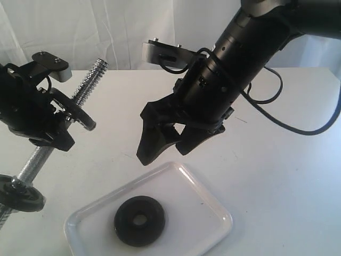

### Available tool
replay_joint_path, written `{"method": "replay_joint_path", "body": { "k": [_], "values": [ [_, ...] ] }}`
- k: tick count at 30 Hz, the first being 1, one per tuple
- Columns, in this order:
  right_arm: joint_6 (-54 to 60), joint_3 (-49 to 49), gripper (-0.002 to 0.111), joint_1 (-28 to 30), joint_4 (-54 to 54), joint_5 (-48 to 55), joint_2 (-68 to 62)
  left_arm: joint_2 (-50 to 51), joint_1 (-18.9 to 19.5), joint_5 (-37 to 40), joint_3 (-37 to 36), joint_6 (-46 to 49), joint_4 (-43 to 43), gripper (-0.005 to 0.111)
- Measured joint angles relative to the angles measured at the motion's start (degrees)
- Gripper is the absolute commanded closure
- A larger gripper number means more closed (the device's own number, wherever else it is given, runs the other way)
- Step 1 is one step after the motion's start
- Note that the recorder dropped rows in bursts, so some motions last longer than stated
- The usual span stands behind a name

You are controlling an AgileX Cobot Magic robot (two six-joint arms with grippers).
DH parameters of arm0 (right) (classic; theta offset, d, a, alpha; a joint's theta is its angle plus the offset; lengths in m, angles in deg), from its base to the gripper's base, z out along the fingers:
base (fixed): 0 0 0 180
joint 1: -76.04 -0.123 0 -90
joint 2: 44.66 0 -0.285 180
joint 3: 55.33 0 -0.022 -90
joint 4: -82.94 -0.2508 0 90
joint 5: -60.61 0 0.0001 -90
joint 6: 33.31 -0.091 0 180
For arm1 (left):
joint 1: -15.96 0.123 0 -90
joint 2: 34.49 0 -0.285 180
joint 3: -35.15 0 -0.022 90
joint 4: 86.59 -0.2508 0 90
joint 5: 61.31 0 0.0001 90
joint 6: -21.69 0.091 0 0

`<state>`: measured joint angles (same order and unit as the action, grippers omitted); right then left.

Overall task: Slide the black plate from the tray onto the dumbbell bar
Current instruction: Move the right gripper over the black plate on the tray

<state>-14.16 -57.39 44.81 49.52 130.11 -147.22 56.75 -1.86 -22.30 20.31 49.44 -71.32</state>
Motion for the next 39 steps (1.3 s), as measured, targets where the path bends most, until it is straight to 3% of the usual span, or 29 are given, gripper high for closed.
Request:
{"method": "replay_joint_path", "body": {
  "k": [14, 16, 19, 39],
  "values": [
    [-5.49, 0.0, 0.029, -0.1, 0.48, -1.59, 0.0, 0.0, 0.0, 0.09, 0.0, -0.21, 0.21, 0.107],
    [-5.73, 0.0, 0.022, -0.1, 0.48, -1.98, 0.0, 0.0, 0.0, 0.09, 0.0, -0.21, 0.21, 0.107],
    [-6.14, 0.0, 0.003, -0.1, 0.48, -2.54, 0.0, 0.0, 0.0, 0.09, 0.0, -0.21, 0.21, 0.107],
    [-8.36, 0.0, 0.003, -1.65, 2.58, -1.66, -2.67, 0.0, 0.0, 0.13, 0.0, -0.21, 0.11, 0.107]
  ]
}}
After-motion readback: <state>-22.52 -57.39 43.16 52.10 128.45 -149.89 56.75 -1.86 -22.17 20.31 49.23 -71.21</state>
